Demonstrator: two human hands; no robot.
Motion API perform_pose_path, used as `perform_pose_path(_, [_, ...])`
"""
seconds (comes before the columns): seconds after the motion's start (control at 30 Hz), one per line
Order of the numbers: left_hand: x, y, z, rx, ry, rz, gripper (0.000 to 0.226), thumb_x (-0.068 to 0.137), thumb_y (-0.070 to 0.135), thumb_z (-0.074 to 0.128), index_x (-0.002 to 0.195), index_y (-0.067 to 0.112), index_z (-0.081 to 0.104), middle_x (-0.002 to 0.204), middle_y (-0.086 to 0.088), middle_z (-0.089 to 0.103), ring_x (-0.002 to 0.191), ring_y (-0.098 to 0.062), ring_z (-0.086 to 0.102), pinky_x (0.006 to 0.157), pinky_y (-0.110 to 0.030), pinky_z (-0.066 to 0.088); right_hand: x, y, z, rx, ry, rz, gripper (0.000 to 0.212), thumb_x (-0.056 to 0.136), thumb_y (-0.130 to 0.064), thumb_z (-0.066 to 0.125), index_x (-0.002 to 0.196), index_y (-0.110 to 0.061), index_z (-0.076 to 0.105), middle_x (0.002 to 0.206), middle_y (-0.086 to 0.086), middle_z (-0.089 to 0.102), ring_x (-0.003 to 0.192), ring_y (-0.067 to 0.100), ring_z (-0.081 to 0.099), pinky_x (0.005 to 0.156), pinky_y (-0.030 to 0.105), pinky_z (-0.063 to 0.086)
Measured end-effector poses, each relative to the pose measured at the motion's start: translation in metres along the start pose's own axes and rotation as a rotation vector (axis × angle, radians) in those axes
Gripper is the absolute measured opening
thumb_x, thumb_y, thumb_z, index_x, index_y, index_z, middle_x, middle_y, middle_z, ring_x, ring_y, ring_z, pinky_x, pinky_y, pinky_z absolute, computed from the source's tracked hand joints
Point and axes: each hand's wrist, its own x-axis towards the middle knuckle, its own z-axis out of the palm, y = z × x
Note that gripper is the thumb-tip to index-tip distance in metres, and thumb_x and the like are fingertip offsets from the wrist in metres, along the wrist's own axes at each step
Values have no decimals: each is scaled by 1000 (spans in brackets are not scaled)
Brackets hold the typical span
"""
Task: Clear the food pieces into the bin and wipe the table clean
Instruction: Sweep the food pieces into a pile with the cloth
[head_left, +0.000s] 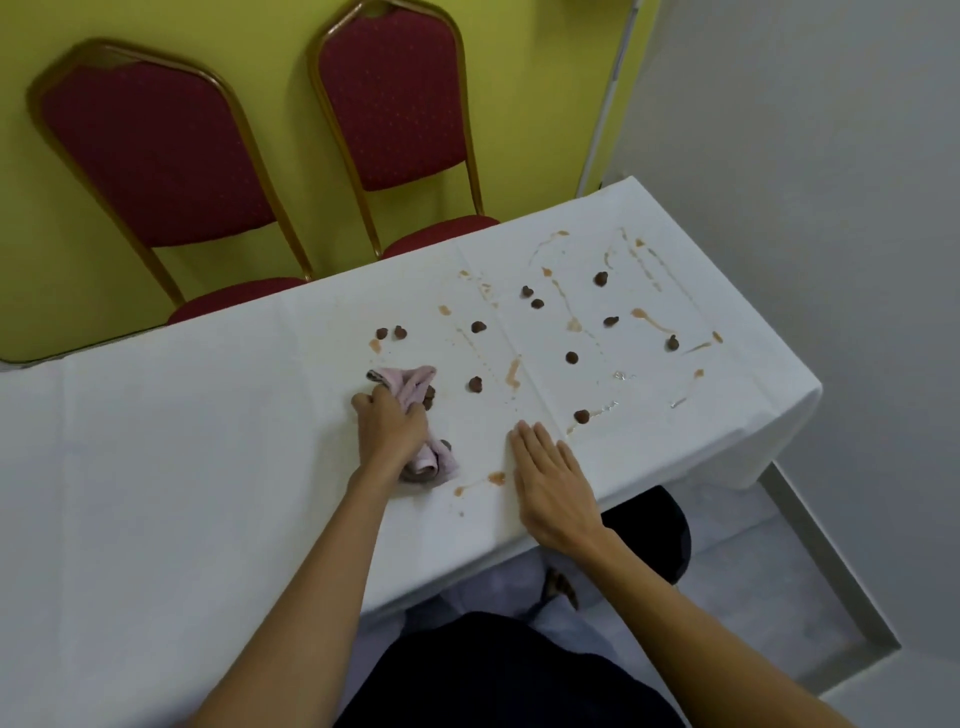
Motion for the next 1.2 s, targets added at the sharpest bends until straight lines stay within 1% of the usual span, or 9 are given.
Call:
perform_pose_path(0.2, [-12,-3,-4,-24,193,-140,40,94,20,56,129,2,52,131,-19,40,93,-33,57,81,-34,47,-14,31,-15,57,36,-103,56,106,-26,25,158,-8,16,166,6,10,154,23,5,121,34,-3])
perform_pose_path(0.27, [-18,-13,-5,-11,236,-205,41,95,21,55,131,2,50,132,-19,38,97,-36,58,81,-34,45,-24,46,-17,62,51,-94,57,105,-27,25,157,-7,19,165,8,14,153,24,9,121,34,-1])
perform_pose_path(0.43, [-21,1,20,0,243,-173,40,93,19,56,129,2,50,131,-18,38,98,-38,60,81,-36,49,-36,81,-22,66,137,5,55,99,-26,32,147,-2,42,157,15,35,148,31,28,120,43,17])
perform_pose_path(0.57, [-25,33,53,-24,189,-98,41,93,21,56,130,3,52,133,-18,39,101,-34,60,83,-34,49,-39,107,-29,60,161,69,53,100,-25,35,147,-2,43,158,15,33,150,30,24,122,43,15])
perform_pose_path(0.67, [-27,54,68,-52,135,-23,39,91,20,56,125,2,56,128,-17,44,97,-28,59,79,-31,47,-41,122,-34,35,101,69,53,104,-26,34,152,-4,32,163,14,21,153,28,12,123,41,7])
perform_pose_path(0.77, [-22,63,56,-35,226,-18,38,91,19,57,124,1,57,127,-17,45,96,-31,59,79,-32,47,-43,131,-36,17,73,62,55,105,-27,31,155,-7,25,165,11,14,154,26,5,123,42,4])
perform_pose_path(0.9, [0,48,24,68,327,-77,39,92,20,58,126,3,54,129,-17,42,104,-36,59,81,-35,47,-40,129,-35,29,84,77,53,103,-26,36,152,-5,32,163,13,20,153,28,11,124,45,10])
perform_pose_path(1.03, [11,40,22,172,263,-89,41,94,27,59,128,6,52,129,-16,41,108,-38,58,85,-41,50,-32,123,-34,27,108,89,52,102,-24,39,150,-4,37,162,14,24,152,29,13,123,46,12])
perform_pose_path(1.2, [13,54,47,161,149,34,33,89,31,55,116,12,58,121,-13,48,92,-28,62,74,-36,53,-23,114,-35,74,94,92,53,101,-19,36,152,-3,31,164,13,19,153,27,8,124,43,6])
